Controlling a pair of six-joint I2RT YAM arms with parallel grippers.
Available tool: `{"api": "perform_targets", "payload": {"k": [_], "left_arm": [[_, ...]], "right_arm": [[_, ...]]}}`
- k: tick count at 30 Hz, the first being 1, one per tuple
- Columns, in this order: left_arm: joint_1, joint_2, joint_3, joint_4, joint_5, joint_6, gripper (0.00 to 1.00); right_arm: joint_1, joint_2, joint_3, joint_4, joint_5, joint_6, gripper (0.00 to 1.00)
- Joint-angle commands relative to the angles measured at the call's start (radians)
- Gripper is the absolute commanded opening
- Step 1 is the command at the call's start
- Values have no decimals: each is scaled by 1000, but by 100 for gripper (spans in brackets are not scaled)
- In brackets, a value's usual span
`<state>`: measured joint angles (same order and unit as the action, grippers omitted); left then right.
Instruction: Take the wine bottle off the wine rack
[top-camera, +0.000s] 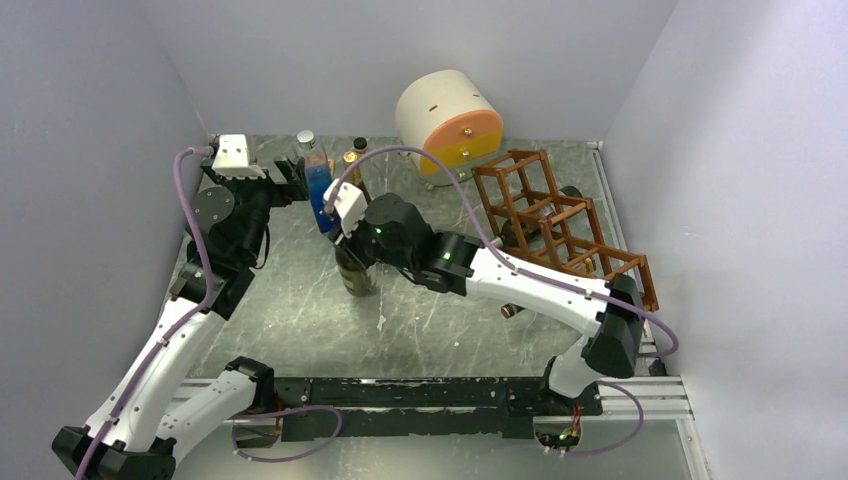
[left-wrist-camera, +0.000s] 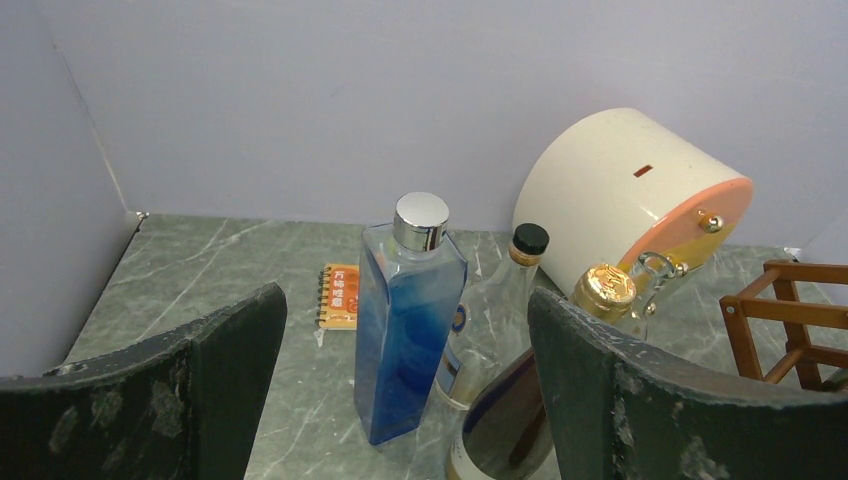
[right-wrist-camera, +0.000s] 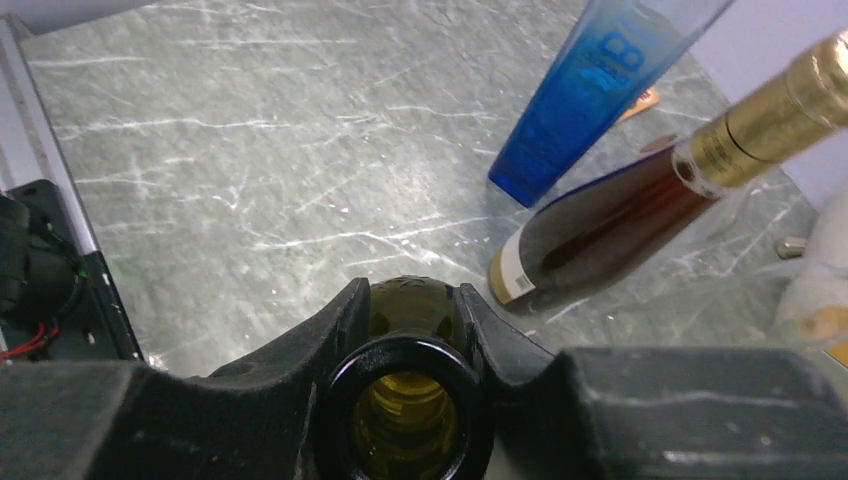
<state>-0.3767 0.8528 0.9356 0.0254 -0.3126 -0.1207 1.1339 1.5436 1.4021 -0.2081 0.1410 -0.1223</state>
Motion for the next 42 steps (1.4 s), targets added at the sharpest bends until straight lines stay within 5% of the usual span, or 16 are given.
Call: {"api": "perform_targets", "payload": {"k": [1, 42], "left_arm": [[-4, 2, 18, 11, 0, -10, 94], [-4, -9, 11, 19, -8, -4, 94]], "right_arm": [[-10, 34, 111, 21, -32, 19, 0], [-137, 202, 203, 6, -170, -1, 0]]}}
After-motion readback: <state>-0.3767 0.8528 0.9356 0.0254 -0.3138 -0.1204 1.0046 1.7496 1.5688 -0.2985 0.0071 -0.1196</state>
